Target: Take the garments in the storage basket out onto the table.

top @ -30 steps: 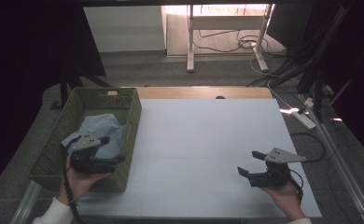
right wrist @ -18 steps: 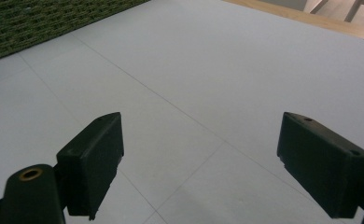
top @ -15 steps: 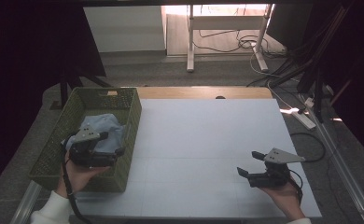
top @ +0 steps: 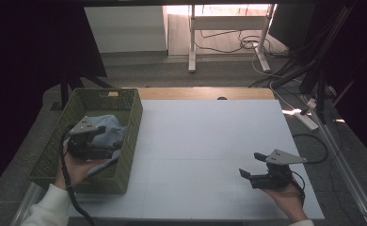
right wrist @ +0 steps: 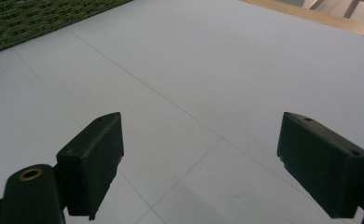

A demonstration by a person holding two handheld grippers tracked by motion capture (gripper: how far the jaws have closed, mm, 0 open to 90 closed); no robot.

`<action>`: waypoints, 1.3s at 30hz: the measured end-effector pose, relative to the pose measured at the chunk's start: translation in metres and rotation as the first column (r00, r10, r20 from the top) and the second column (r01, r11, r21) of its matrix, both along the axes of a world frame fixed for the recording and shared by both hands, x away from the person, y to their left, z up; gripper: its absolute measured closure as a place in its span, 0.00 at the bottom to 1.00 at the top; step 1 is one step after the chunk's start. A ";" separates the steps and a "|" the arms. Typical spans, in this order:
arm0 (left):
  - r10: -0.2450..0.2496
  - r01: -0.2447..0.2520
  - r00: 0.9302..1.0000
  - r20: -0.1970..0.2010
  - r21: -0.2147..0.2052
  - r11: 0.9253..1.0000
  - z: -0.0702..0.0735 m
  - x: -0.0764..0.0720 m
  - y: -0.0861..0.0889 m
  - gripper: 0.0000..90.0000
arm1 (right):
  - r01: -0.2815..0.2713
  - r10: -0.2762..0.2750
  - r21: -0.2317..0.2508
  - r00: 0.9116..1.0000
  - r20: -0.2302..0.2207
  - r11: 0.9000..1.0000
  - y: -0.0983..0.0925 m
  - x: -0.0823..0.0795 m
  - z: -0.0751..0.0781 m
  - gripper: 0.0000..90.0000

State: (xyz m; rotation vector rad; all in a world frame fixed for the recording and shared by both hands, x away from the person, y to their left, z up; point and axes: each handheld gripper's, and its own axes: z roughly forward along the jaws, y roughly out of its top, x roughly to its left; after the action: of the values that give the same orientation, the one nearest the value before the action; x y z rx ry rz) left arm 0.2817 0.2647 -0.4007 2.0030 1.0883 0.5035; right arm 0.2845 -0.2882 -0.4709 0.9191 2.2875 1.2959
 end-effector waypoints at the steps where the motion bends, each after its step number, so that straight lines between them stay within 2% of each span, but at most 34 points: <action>1: 0.003 -0.003 1.000 -0.001 0.003 1.000 0.001 0.001 0.001 0.15 | -0.001 0.001 0.001 1.000 -0.001 1.000 0.000 0.000 0.000 0.17; 13: 0.028 -0.028 0.999 -0.023 0.020 0.999 -0.001 0.014 0.012 0.15 | -0.004 0.004 -0.005 1.000 -0.007 1.000 0.000 0.001 -0.002 0.17; 33: 0.069 -0.067 0.997 -0.037 0.058 0.996 0.003 0.026 0.028 0.16 | -0.008 0.008 -0.017 1.000 -0.015 1.000 0.001 0.002 -0.004 0.17; 39: 0.083 -0.081 0.996 -0.044 0.061 0.995 0.003 0.030 0.034 0.16 | -0.009 0.009 0.007 1.000 -0.018 1.000 0.001 0.001 -0.002 0.17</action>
State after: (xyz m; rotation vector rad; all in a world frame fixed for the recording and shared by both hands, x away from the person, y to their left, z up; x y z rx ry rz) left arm 0.3118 0.2988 -0.3980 2.0367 1.2009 0.5398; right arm 0.2859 -0.2876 -0.4734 0.9272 2.3056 1.3048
